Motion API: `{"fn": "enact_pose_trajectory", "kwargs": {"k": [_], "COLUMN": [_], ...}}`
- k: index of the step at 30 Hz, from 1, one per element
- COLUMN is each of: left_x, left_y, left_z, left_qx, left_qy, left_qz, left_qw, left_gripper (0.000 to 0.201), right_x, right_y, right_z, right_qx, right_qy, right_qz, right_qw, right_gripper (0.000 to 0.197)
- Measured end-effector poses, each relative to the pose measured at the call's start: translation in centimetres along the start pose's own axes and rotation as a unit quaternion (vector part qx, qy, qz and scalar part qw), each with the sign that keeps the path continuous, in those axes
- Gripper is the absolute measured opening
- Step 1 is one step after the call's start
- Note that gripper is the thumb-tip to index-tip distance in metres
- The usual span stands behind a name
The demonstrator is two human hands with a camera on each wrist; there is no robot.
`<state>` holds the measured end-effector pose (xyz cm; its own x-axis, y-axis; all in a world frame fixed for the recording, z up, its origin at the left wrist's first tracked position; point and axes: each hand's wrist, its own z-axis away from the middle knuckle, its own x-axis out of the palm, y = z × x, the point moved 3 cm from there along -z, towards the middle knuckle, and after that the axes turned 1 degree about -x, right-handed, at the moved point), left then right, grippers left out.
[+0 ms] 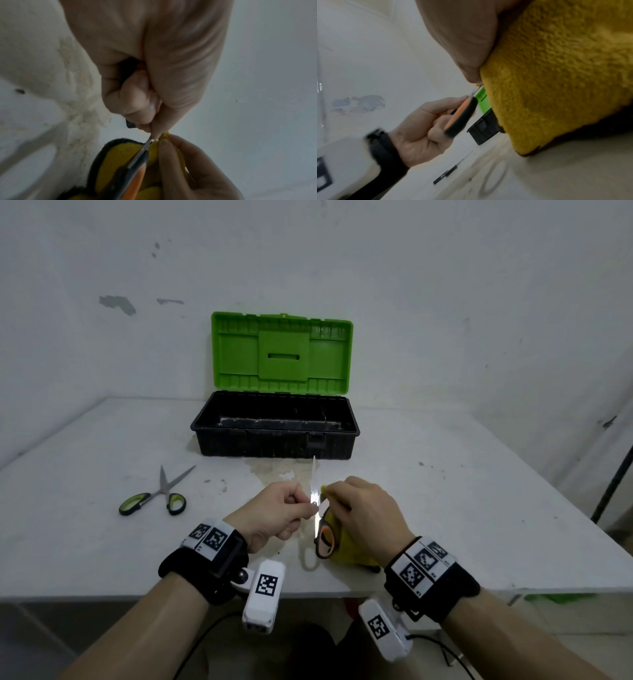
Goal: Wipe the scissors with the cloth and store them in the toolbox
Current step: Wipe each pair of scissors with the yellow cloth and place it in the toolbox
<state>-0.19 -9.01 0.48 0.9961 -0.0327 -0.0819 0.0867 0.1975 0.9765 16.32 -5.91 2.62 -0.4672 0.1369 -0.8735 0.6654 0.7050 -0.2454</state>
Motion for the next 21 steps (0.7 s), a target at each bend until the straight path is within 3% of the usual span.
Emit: {"fn": "enact_pose_trajectory", "kwargs": {"k": [5,8,13,16,21], "left_x": [-0.3,-0.3,0.3,0.1,-0.6], "left_y": [-0.4,-0.4,0.0,0.1,-0.4], "left_z": [0.3,0.0,-0.2,-0.1,-0.1], "left_qx": [0.008,0.015,0.046,0.058,0.058], "left_qy": [-0.003,-0.004,-0.007,0.008,0.014], "left_qz": [-0.037,-0.037,-0.045,-0.054,-0.072], "left_qw": [0.999,0.999,0.998,0.997,0.996], "left_gripper": [0.017,0.017,0.018,0.019,0.018], "right_x": [-1.5,-1.7,-0.1,-0.3,-2.0], "right_y": [3.6,2.5,-0.7,0.2,3.7], "right_z": [-1.4,-0.7,0.6,-0.1,-1.7], "right_qx": [0.125,0.078,0.004,0.026,0.129], "right_qy": [0.065,0.074,0.006,0.025,0.071], "right_qz": [-0.034,-0.044,-0.031,-0.033,-0.028], "right_qw": [0.99,0.993,0.999,0.999,0.989], "right_gripper": [0.02,0.016,0.016,0.018,0.018]}}
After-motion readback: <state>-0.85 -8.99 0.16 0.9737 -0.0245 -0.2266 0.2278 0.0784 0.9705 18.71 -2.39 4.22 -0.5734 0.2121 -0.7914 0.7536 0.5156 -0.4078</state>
